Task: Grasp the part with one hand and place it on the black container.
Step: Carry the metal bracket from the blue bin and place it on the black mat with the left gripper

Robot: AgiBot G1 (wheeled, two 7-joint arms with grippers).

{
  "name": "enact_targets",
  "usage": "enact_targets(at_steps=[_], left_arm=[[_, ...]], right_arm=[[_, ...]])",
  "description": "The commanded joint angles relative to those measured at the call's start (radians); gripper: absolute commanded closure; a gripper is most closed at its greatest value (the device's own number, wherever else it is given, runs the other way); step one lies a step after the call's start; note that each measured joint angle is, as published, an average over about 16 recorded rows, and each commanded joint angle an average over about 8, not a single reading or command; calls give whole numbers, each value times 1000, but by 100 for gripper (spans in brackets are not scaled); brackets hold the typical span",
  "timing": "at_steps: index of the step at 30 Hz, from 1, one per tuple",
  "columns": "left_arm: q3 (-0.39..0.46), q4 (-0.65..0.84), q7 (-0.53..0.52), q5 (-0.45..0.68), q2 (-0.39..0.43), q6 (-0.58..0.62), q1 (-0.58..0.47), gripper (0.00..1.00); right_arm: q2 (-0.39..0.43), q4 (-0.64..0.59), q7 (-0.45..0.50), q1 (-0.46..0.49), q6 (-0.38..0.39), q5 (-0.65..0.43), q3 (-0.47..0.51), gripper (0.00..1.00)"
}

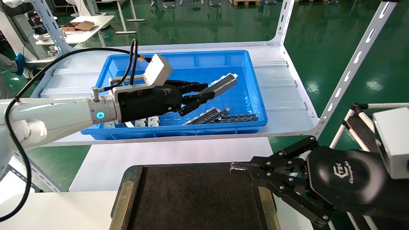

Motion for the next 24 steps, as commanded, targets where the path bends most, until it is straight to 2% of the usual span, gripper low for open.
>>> enact_targets(at_steps=[1, 8, 15, 19, 24], left_arm=[[-3, -9, 1, -8, -16, 52, 3, 100], [-6, -117, -38, -35, -61, 150, 91, 100], [2, -308, -135, -61, -111, 175, 263, 100], [13, -423, -199, -69, -140, 153, 381, 100], [23, -540, -272, -66, -170, 52, 522, 100]], right_arm=[[0, 0, 0, 0, 0, 0, 0, 100], [0, 0, 0, 0, 0, 0, -1, 100], [0, 0, 0, 0, 0, 1, -1, 100], [1, 0, -1, 0, 1, 1, -1, 100], [1, 0, -1, 0, 1, 1, -2, 100]])
